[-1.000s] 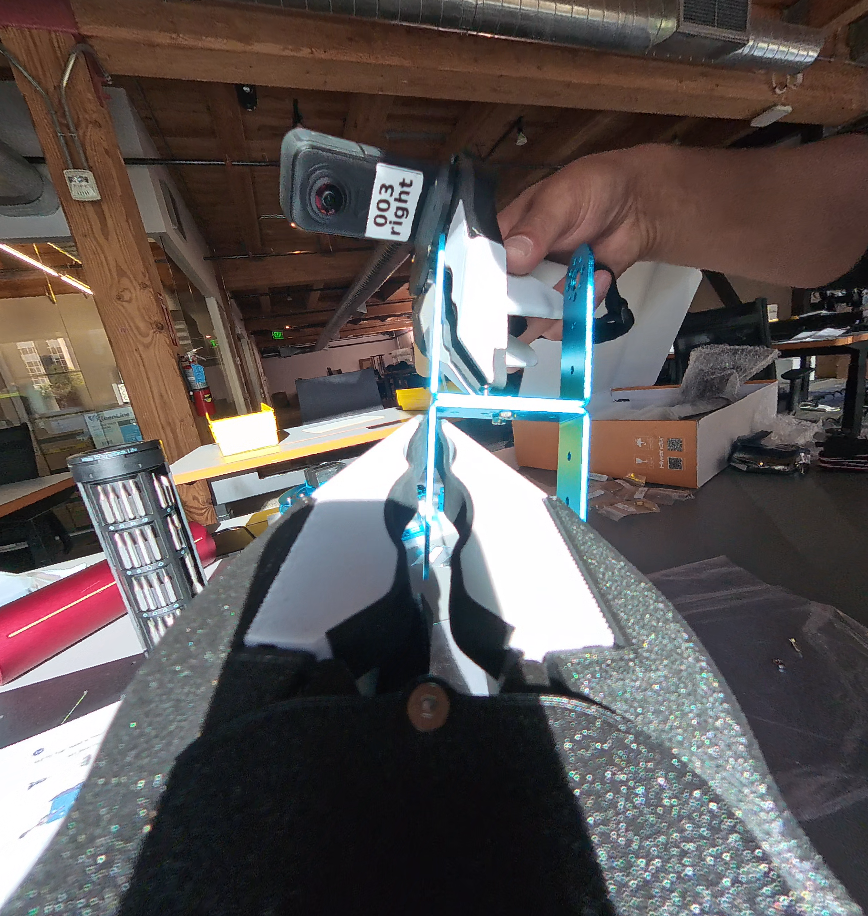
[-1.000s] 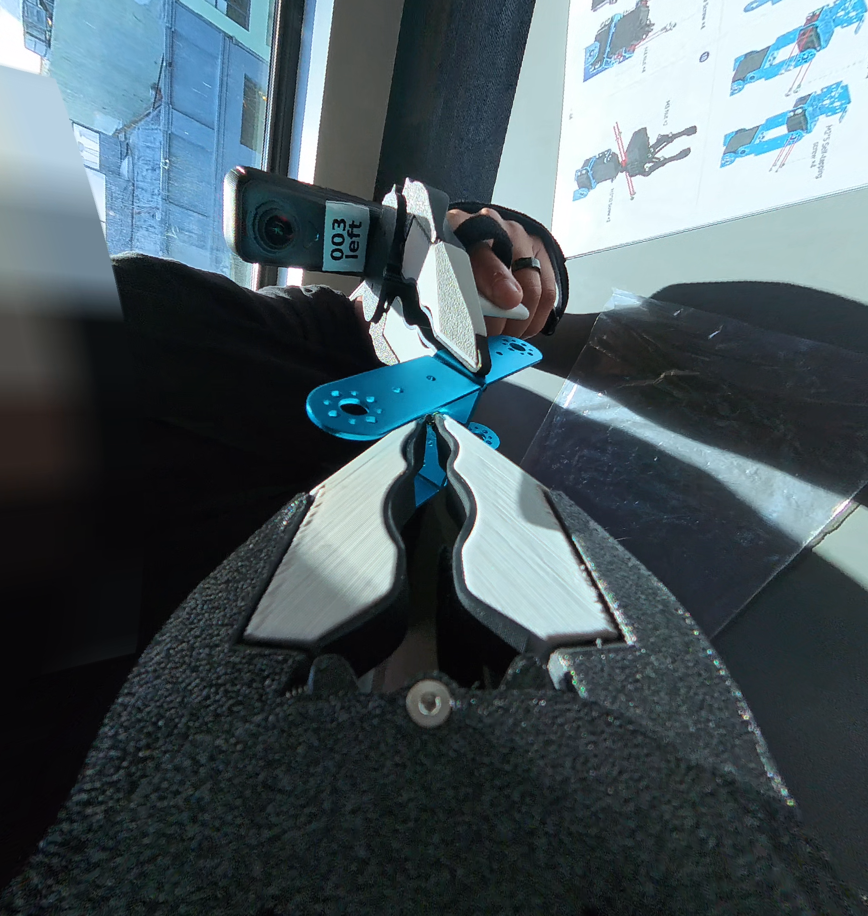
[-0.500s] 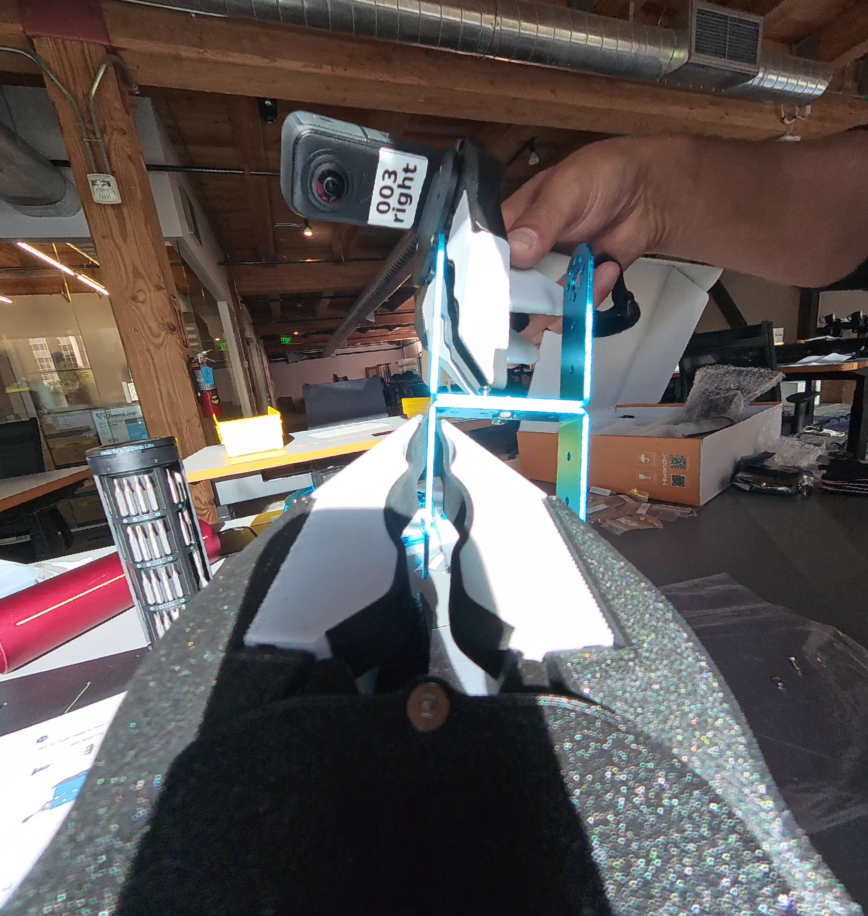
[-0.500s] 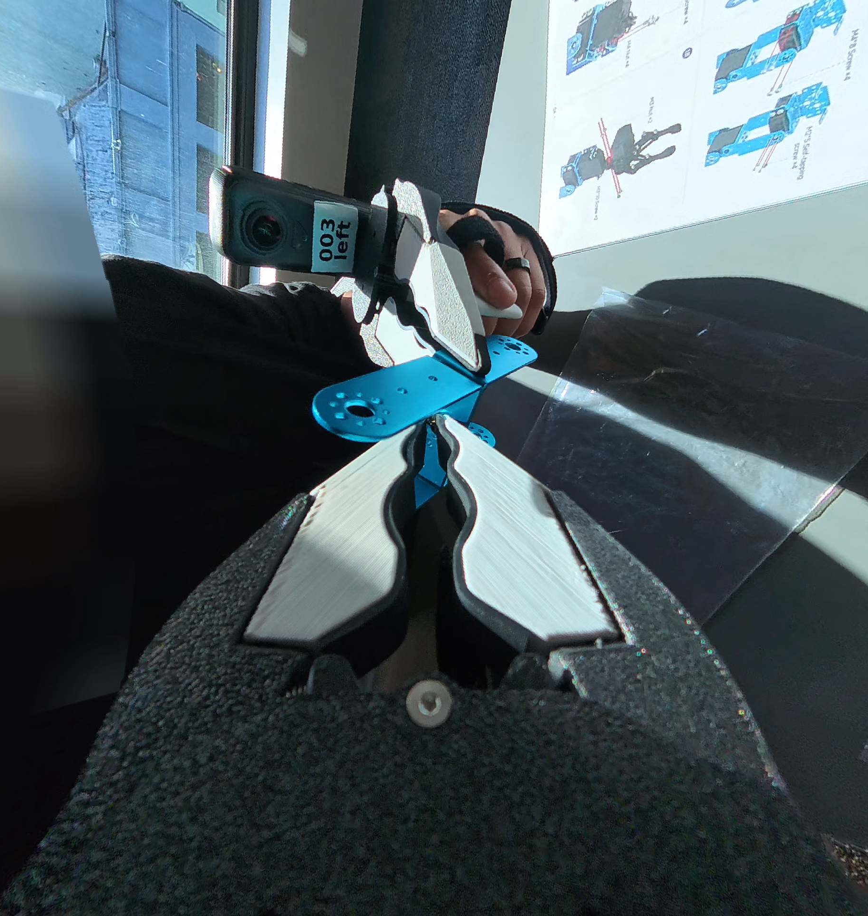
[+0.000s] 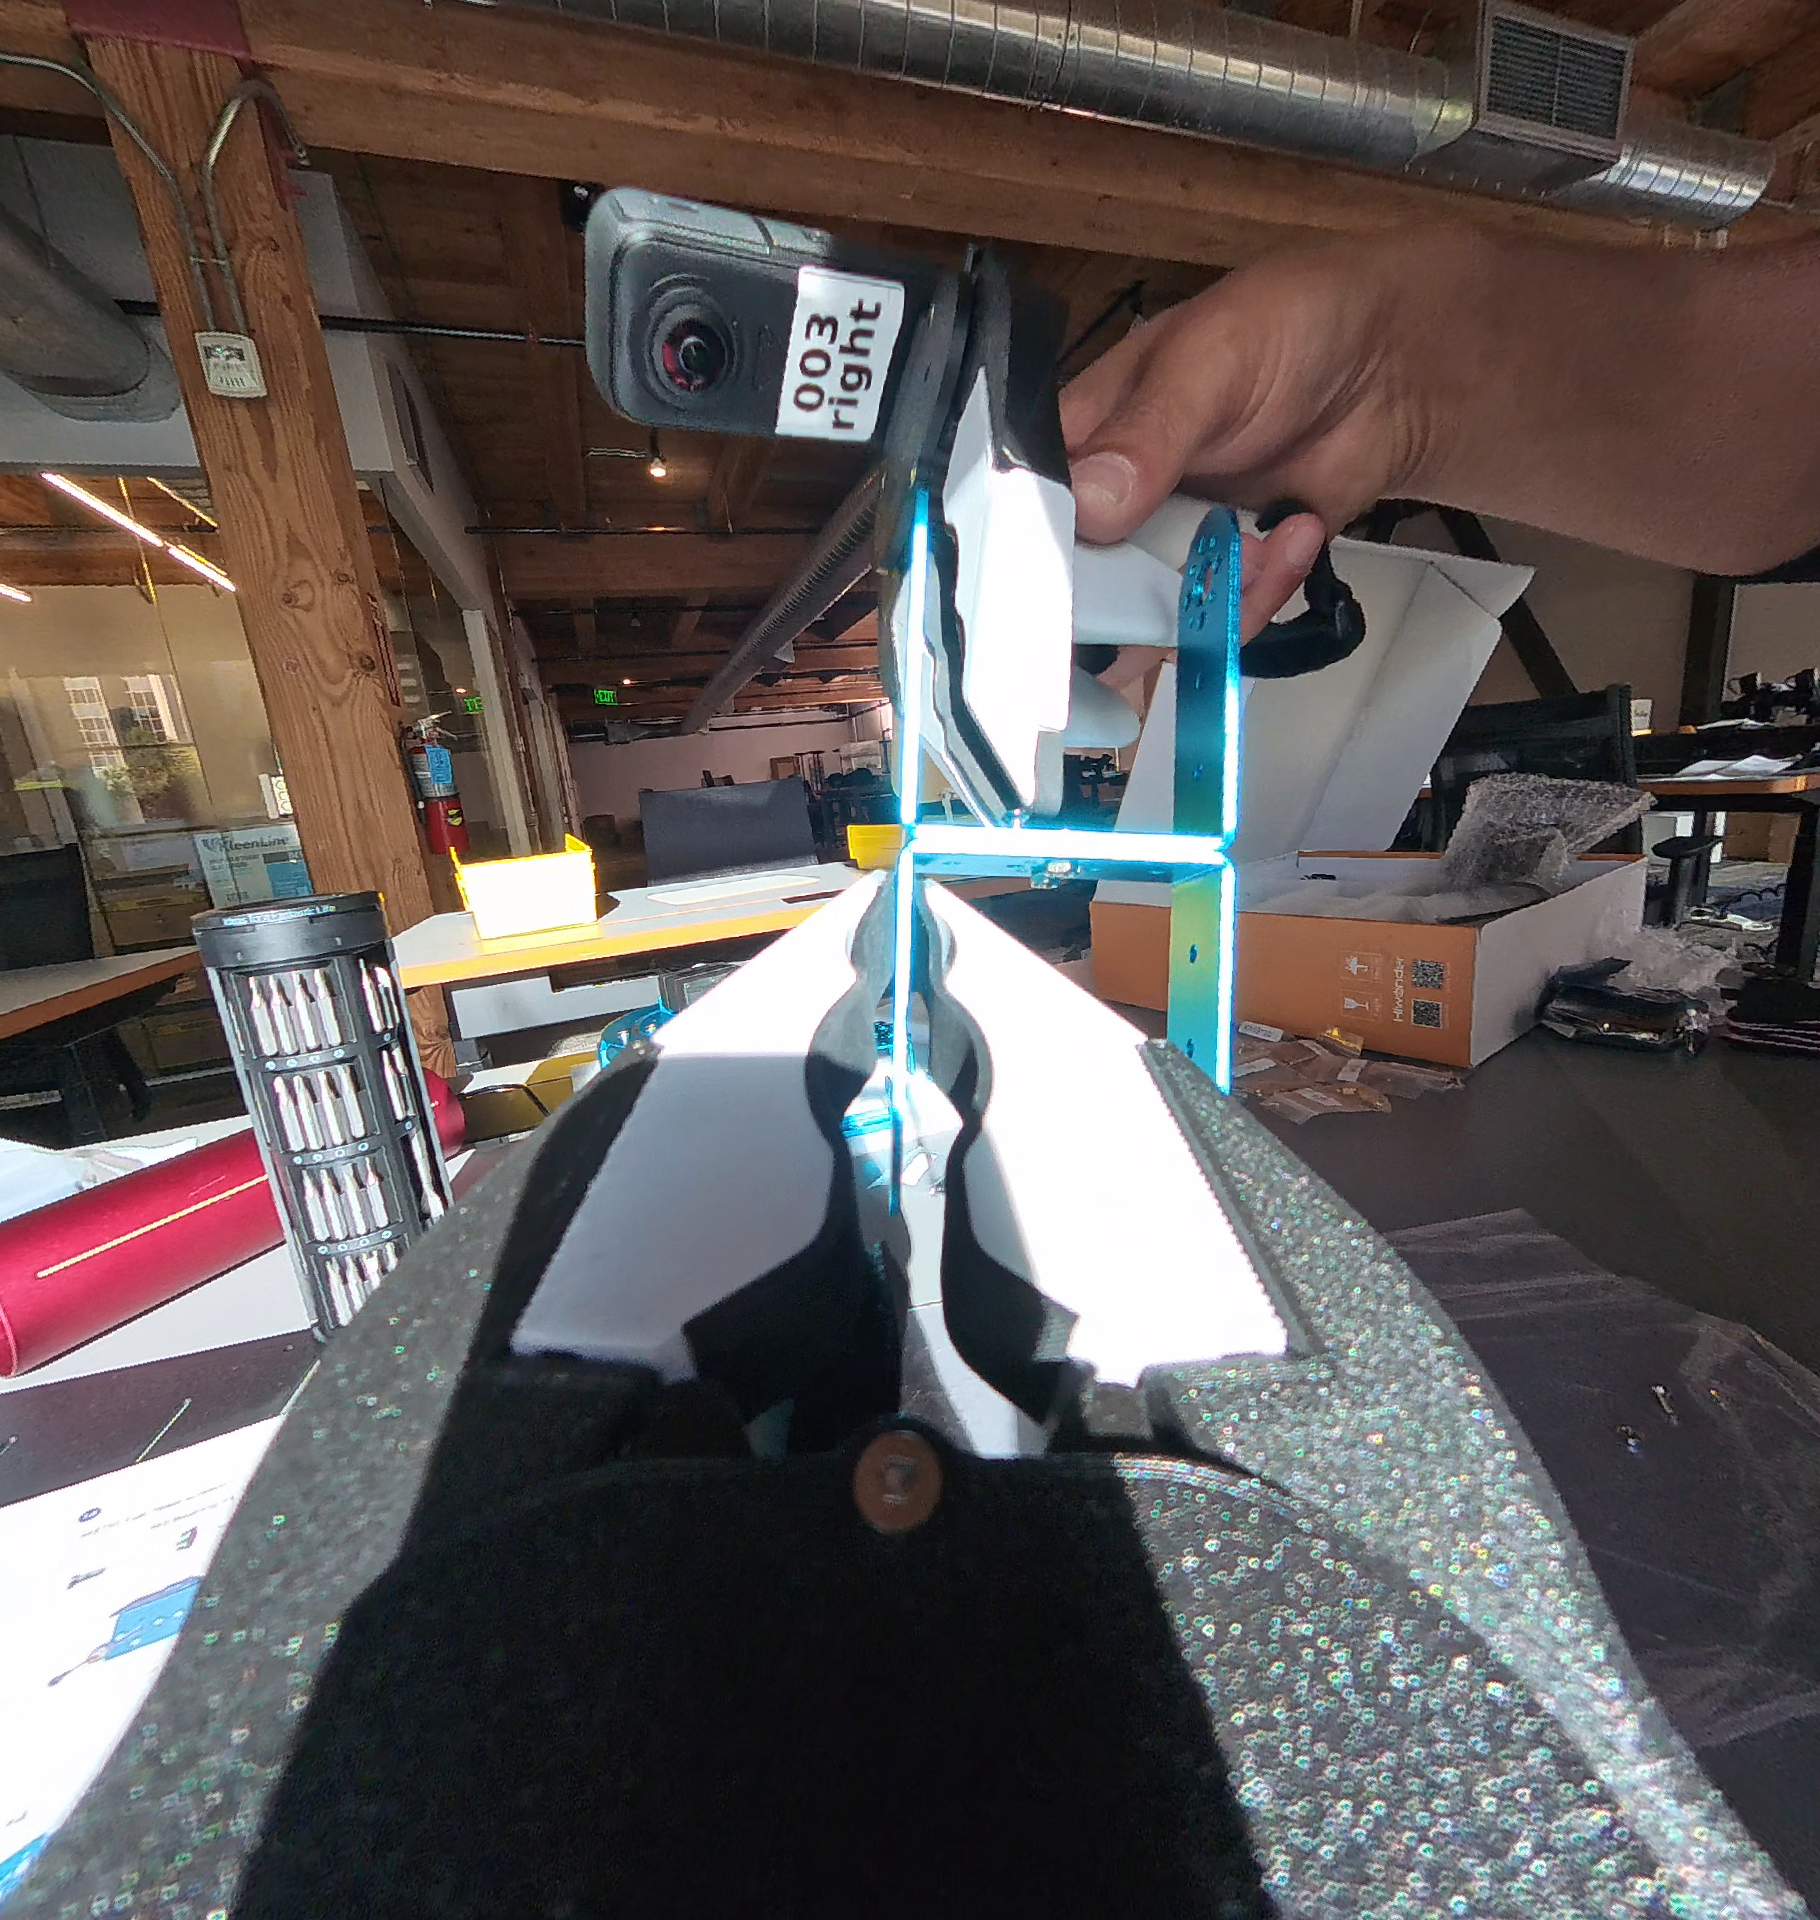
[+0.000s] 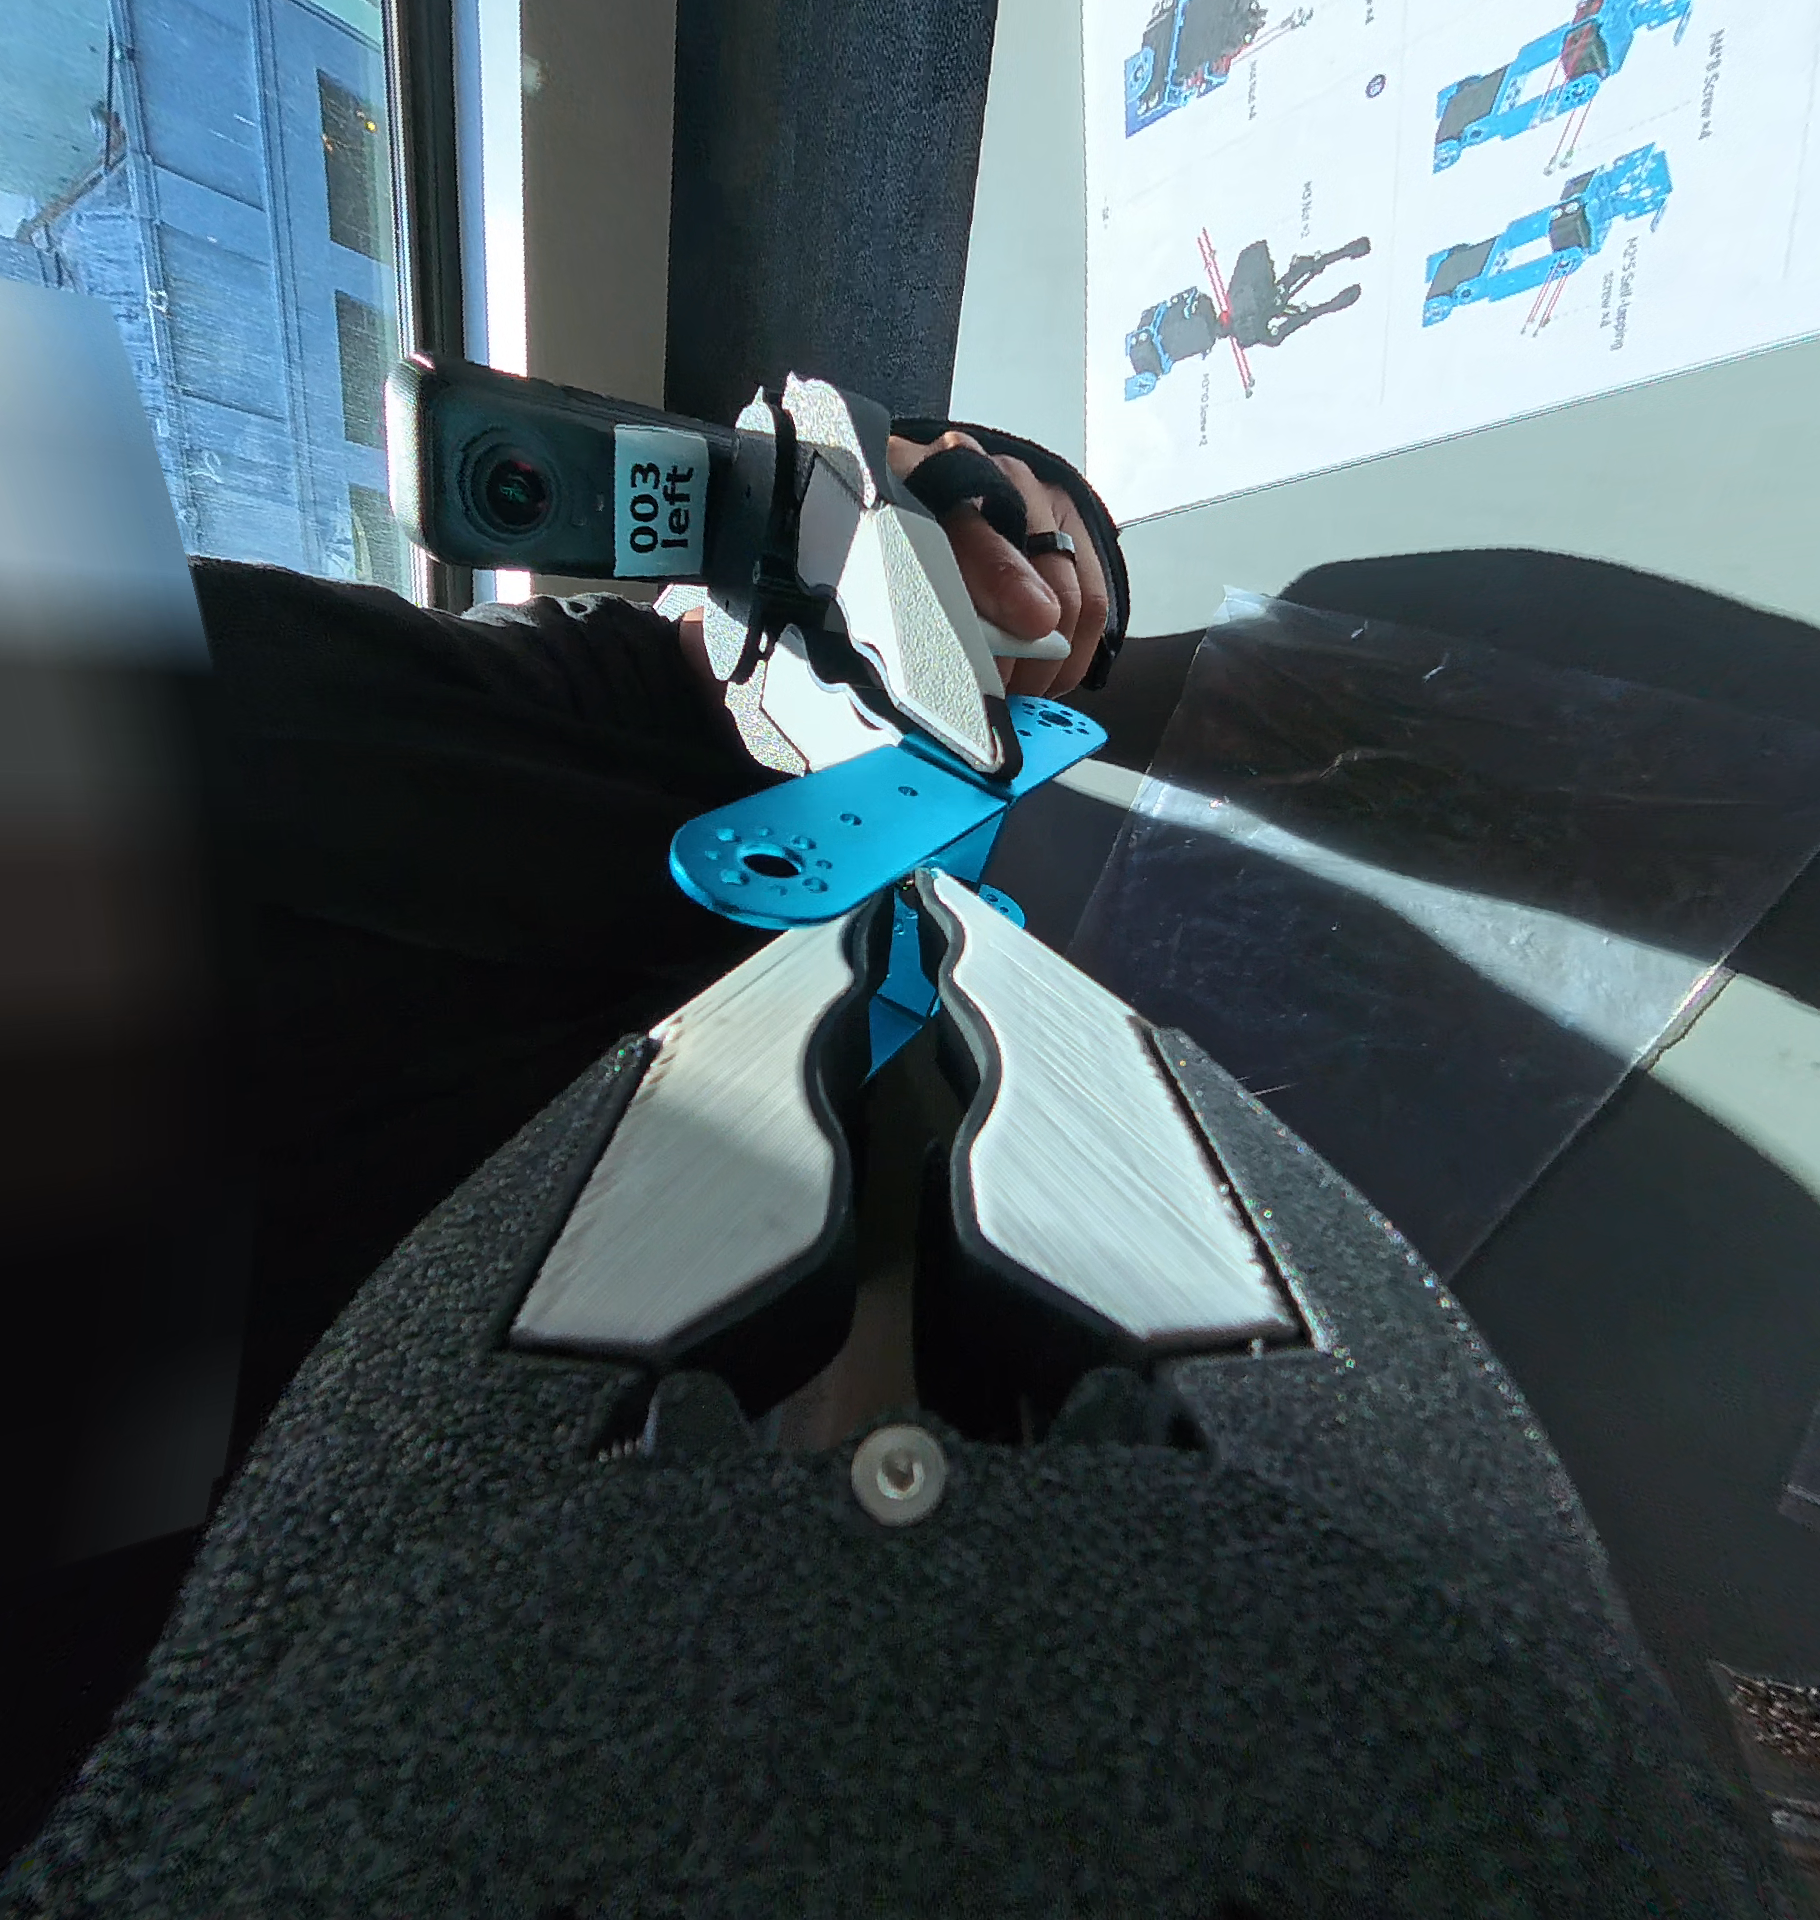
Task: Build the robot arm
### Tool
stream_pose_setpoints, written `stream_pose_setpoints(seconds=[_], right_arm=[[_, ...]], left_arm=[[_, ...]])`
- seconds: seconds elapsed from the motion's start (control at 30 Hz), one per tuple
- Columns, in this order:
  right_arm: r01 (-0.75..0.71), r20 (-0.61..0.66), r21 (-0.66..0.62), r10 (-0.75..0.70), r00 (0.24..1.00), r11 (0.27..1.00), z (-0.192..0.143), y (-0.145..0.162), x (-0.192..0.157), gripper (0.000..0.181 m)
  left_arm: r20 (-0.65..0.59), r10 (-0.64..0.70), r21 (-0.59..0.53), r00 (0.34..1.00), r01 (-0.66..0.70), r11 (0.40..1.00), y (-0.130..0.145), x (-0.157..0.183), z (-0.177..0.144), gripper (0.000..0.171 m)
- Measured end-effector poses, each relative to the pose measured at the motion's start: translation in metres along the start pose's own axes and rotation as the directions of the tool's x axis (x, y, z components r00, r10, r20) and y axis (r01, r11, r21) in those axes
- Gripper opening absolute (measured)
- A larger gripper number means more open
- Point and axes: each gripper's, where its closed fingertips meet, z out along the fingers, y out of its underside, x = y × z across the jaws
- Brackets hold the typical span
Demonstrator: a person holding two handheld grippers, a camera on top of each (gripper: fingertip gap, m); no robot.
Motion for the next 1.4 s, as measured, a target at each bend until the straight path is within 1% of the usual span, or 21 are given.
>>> stream_pose_setpoints(seconds=[0.37, 0.5, 0.6, 0.7, 0.73, 0.8, 0.83, 0.87, 0.93, 1.0, 1.1, 1.2, 1.27, 1.3, 1.37, 1.4], right_arm=[[0.008, -0.02, -0.012, -0.008, 1.0, 1.0, 0.001, -0.004, -0.001, 0.006], [0.031, -0.041, -0.013, -0.032, 0.999, 0.999, 0.0, -0.006, -0.001, 0.008], [0.123, -0.081, 0.028, -0.12, 0.989, 0.992, -0.008, -0.011, -0.003, 0.006], [0.282, -0.074, 0.104, -0.275, 0.959, 0.954, -0.012, -0.017, -0.012, 0.004], [0.297, -0.058, 0.108, -0.292, 0.955, 0.949, -0.011, -0.016, -0.013, 0.006], [0.277, 0.024, 0.131, -0.283, 0.959, 0.952, -0.008, -0.015, -0.021, 0.009], [0.264, 0.035, 0.144, -0.271, 0.962, 0.954, -0.007, -0.017, -0.02, 0.009], [0.254, 0.033, 0.14, -0.261, 0.965, 0.957, -0.005, -0.016, -0.016, 0.009], [0.249, 0.068, 0.119, -0.258, 0.964, 0.961, 0.0, -0.012, -0.014, 0.009], [0.221, 0.1, 0.112, -0.233, 0.967, 0.969, 0.003, -0.011, -0.013, 0.005], [0.21, 0.15, 0.133, -0.229, 0.962, 0.969, -0.003, -0.013, -0.018, 0.01], [0.212, 0.176, 0.202, -0.248, 0.953, 0.956, -0.019, -0.018, -0.027, 0.011], [0.237, 0.139, 0.271, -0.282, 0.949, 0.933, -0.032, -0.023, -0.027, 0.013], [0.262, 0.112, 0.321, -0.311, 0.944, 0.91, -0.04, -0.026, -0.028, 0.013], [0.303, 0.037, 0.446, -0.356, 0.934, 0.842, -0.057, -0.03, -0.029, 0.019], [0.32, -0.015, 0.504, -0.362, 0.932, 0.802, -0.064, -0.031, -0.027, 0.027]], left_arm=[[0.009, -0.019, 0.002, 1.0, 0.019, 1.0, 0.0, -0.004, -0.002, 0.001], [0.022, -0.025, 0.011, 0.999, 0.025, 1.0, -0.001, -0.007, -0.004, 0.001], [0.033, -0.046, 0.022, 0.998, 0.046, 0.999, -0.003, -0.011, -0.006, 0.001], [0.03, -0.07, 0.028, 0.997, 0.069, 0.997, -0.003, -0.014, -0.007, 0.001], [0.027, -0.07, 0.026, 0.997, 0.069, 0.997, -0.003, -0.014, -0.006, 0.001], [0.027, -0.062, 0.023, 0.998, 0.062, 0.998, -0.003, -0.013, -0.006, 0.001], [0.022, -0.064, 0.026, 0.998, 0.063, 0.998, -0.003, -0.012, -0.006, 0.001], [0.021, -0.065, 0.026, 0.998, 0.065, 0.998, -0.003, -0.011, -0.005, 0.001], [0.02, -0.059, 0.035, 0.998, 0.059, 0.998, -0.005, -0.01, -0.006, 0.001], [0.016, -0.055, 0.044, 0.998, 0.054, 0.998, -0.007, -0.008, -0.007, 0.001], [0.021, -0.057, 0.063, 0.998, 0.055, 0.996, -0.01, -0.01, -0.009, 0.001], [0.023, -0.064, 0.068, 0.998, 0.062, 0.996, -0.011, -0.011, -0.011, 0.001], [0.016, -0.067, 0.077, 0.998, 0.066, 0.995, -0.012, -0.01, -0.011, 0.001], [0.023, -0.067, 0.08, 0.997, 0.065, 0.995, -0.013, -0.011, -0.012, 0.001], [0.024, -0.065, 0.083, 0.998, 0.063, 0.995, -0.013, -0.011, -0.012, 0.001], [0.035, -0.065, 0.083, 0.997, 0.062, 0.995, -0.013, -0.013, -0.013, 0.001]])
